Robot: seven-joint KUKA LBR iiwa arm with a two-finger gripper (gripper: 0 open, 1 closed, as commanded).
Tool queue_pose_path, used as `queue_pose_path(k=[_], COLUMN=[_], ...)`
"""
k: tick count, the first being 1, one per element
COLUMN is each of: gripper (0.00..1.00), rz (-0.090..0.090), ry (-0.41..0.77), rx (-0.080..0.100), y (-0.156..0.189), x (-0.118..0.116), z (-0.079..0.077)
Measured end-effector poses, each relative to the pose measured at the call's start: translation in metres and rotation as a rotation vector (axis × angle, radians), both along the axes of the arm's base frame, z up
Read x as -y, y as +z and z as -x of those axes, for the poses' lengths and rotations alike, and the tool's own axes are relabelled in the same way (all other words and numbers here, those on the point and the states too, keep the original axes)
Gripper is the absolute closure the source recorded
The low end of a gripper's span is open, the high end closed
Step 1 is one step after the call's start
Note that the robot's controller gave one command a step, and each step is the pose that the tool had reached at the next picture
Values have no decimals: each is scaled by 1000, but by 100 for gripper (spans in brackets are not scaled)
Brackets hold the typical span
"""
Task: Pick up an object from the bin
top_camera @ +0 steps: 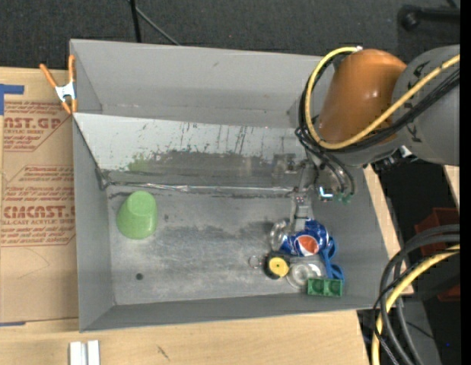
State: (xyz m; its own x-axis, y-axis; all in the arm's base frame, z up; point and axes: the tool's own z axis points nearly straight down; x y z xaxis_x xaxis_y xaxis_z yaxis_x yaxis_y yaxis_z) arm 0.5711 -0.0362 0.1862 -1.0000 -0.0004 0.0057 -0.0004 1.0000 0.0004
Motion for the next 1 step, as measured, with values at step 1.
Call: queue_pose_path(k=[1], gripper=[0], rz=[-2], ry=[193], rx=[0], y=[-120], x=[72], z=[35])
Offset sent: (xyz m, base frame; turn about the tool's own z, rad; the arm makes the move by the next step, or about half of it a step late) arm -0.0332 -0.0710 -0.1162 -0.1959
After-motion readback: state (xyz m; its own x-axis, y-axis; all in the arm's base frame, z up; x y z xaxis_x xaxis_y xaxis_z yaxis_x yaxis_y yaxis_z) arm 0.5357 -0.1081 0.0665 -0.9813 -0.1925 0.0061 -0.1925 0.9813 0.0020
